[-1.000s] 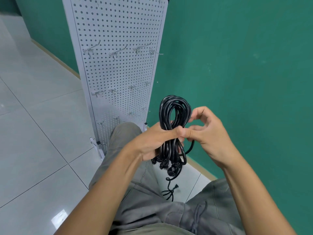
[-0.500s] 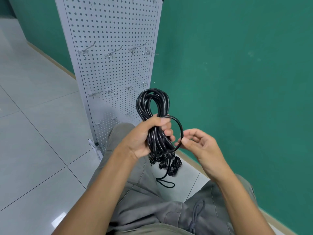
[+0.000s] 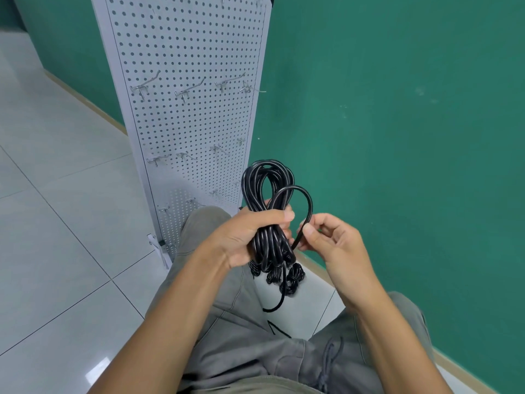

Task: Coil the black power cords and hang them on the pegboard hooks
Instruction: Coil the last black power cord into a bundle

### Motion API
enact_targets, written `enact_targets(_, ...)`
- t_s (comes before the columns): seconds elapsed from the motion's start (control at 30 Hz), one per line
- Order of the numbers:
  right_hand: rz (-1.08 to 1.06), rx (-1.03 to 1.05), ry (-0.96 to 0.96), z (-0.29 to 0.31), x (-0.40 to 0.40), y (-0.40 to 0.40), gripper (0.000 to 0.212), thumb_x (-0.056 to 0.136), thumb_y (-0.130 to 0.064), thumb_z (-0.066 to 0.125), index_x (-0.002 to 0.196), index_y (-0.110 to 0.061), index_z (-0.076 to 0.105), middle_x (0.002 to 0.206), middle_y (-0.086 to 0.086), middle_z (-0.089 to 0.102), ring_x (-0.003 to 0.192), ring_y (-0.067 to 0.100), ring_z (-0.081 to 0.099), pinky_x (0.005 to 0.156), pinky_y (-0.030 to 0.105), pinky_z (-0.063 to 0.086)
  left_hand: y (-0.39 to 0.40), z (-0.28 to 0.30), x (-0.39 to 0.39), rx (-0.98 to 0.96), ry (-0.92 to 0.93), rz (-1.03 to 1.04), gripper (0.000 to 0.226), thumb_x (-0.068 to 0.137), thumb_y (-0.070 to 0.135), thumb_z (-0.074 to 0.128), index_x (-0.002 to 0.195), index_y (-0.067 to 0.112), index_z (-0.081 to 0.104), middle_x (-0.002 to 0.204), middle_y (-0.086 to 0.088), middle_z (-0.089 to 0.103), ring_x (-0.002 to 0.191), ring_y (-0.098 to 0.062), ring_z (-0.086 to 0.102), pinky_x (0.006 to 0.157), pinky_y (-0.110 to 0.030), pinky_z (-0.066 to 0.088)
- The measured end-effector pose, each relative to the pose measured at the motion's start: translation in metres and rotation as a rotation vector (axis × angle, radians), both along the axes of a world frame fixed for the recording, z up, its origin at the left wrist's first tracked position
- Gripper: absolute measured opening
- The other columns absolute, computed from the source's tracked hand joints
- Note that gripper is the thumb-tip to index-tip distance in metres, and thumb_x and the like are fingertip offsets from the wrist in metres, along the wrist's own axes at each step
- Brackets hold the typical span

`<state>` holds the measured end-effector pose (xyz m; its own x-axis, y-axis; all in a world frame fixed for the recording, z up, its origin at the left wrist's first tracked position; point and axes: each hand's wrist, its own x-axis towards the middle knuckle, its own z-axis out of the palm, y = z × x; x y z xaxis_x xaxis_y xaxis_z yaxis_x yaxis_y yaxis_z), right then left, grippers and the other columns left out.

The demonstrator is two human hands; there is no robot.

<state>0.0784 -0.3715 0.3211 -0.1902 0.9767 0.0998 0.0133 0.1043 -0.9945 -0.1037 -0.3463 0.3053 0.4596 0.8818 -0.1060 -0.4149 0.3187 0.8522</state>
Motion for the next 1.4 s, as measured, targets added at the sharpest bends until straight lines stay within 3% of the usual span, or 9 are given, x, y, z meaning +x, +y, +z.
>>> enact_targets(0.23,-0.058,0.083,-0.069,0.031,-0.01,-0.003,0.008,0.099,-0.004,0.061,0.094,-0.008,0.066,0.085,0.006,0.066,0.07,0.01,0.057,0.069,0.02,0.049,-0.007,0.004,0.002,0.083,0.161,0.011,0.02,0.08,0.016,0.076,0.098,0.011,0.068,0.066,0.003,0.059,0.062,-0.012,0.057,0.075,-0.036,0.052)
enact_targets(0.37,-0.164,0.134,-0.178,0.04,-0.016,0.001,0.012,0.099,-0.007,0.063,0.09,-0.016,0.065,0.092,0.008,0.063,0.058,0.007,0.05,0.059,0.017,0.043,-0.01,0.008,0.003,0.087,0.103,-0.036,0.006,0.083,0.019,0.074,0.088,0.016,0.073,0.07,-0.001,0.059,0.068,-0.017,0.059,0.068,-0.028,0.056)
enact_targets(0.57,-0.245,0.164,-0.184,0.043,-0.023,0.0,0.018,0.099,-0.006,0.062,0.086,-0.018,0.065,0.119,0.01,0.054,0.053,0.0,0.055,0.056,0.012,0.046,-0.009,0.01,-0.004,0.124,0.146,-0.068,0.024,0.088,0.019,0.076,0.11,0.025,0.079,0.114,-0.006,0.075,0.109,-0.024,0.066,0.101,-0.048,0.052)
enact_targets(0.73,-0.278,0.157,-0.176,0.045,-0.029,0.004,0.018,0.097,-0.009,0.066,0.083,-0.019,0.068,0.115,0.015,0.06,0.057,0.008,0.059,0.053,0.023,0.052,-0.01,0.011,-0.002,0.17,0.134,-0.041,0.032,0.09,0.015,0.073,0.123,0.016,0.073,0.121,-0.019,0.072,0.098,-0.019,0.069,0.091,-0.037,0.054)
enact_targets(0.87,-0.349,0.219,-0.203,0.044,-0.028,0.01,0.013,0.089,-0.019,0.077,0.081,-0.025,0.07,0.106,0.005,0.068,0.08,0.014,0.063,0.076,0.027,0.052,-0.008,0.008,0.002,0.178,0.158,0.053,0.011,0.085,0.023,0.073,0.095,0.017,0.074,0.079,-0.009,0.067,0.081,-0.019,0.067,0.073,-0.034,0.054)
enact_targets(0.97,-0.336,0.183,-0.095,0.041,-0.029,0.014,0.021,0.088,-0.017,0.078,0.098,-0.016,0.06,0.104,-0.003,0.061,0.077,0.009,0.06,0.067,0.015,0.049,-0.005,0.003,0.008,0.149,0.062,0.117,0.014,0.089,0.026,0.071,0.077,0.018,0.068,0.071,-0.005,0.059,0.077,-0.023,0.066,0.077,-0.039,0.049)
enact_targets(1.17,0.06,-0.074,-0.207,-0.011,-0.033,0.0,0.051,0.106,-0.048,0.029,0.119,-0.019,0.069,0.11,-0.002,0.076,0.106,0.011,0.071,0.097,0.028,0.054,0.005,0.002,0.003,0.008,-0.321,0.253,0.02,0.093,0.028,0.069,0.08,0.015,0.061,0.069,0.002,0.054,0.065,-0.012,0.058,0.08,-0.031,0.055)
enact_targets(1.3,0.118,-0.173,-0.25,-0.037,-0.031,-0.011,0.037,0.111,-0.031,0.034,0.125,-0.018,0.065,0.096,0.009,0.073,0.082,0.022,0.072,0.079,0.026,0.058,0.012,0.001,-0.01,-0.065,-0.431,0.515,0.017,0.087,0.028,0.071,0.078,0.016,0.062,0.068,0.004,0.053,0.062,-0.012,0.056,0.079,-0.03,0.053)
enact_targets(1.4,0.191,-0.163,-0.334,-0.039,-0.026,-0.017,0.024,0.108,-0.013,0.048,0.097,-0.005,0.068,0.077,0.003,0.068,0.062,0.009,0.063,0.061,0.012,0.045,0.017,-0.002,-0.022,-0.119,-0.435,0.685,0.019,0.09,0.026,0.072,0.079,0.014,0.061,0.067,0.002,0.056,0.062,-0.014,0.06,0.07,-0.03,0.054)
